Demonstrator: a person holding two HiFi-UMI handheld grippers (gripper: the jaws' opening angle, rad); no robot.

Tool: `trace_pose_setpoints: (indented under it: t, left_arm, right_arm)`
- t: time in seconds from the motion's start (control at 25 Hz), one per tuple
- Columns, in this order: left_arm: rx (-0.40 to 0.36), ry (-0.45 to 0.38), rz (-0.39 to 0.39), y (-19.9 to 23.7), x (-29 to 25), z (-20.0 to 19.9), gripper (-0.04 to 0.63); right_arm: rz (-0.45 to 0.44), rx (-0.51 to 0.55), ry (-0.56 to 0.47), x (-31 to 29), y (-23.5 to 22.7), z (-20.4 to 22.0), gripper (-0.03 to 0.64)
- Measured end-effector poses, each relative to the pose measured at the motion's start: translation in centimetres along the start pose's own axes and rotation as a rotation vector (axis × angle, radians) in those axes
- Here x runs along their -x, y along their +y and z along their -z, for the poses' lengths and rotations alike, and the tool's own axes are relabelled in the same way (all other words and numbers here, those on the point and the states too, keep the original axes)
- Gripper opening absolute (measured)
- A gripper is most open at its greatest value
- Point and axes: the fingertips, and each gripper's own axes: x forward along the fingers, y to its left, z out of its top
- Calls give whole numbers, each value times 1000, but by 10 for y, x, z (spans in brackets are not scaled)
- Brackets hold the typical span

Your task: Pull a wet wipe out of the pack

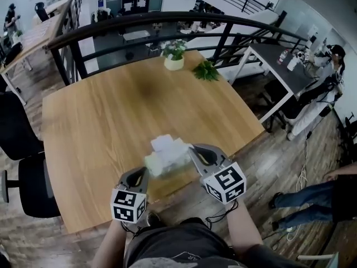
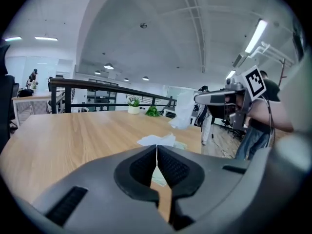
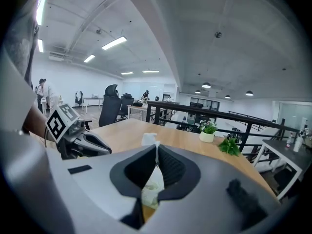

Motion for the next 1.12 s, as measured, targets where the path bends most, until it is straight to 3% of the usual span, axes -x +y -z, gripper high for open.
trace_pose_setpoints:
  t: [0.32,1.12]
  left_arm:
    - [19,-39,-50,-25,10,-8,14]
    - [55,-103,-154,-157,50,11,12]
  right_arm:
    - [-55,41,-17,18,-2,5,29]
    - [-185,76,-27,134,5,73,29]
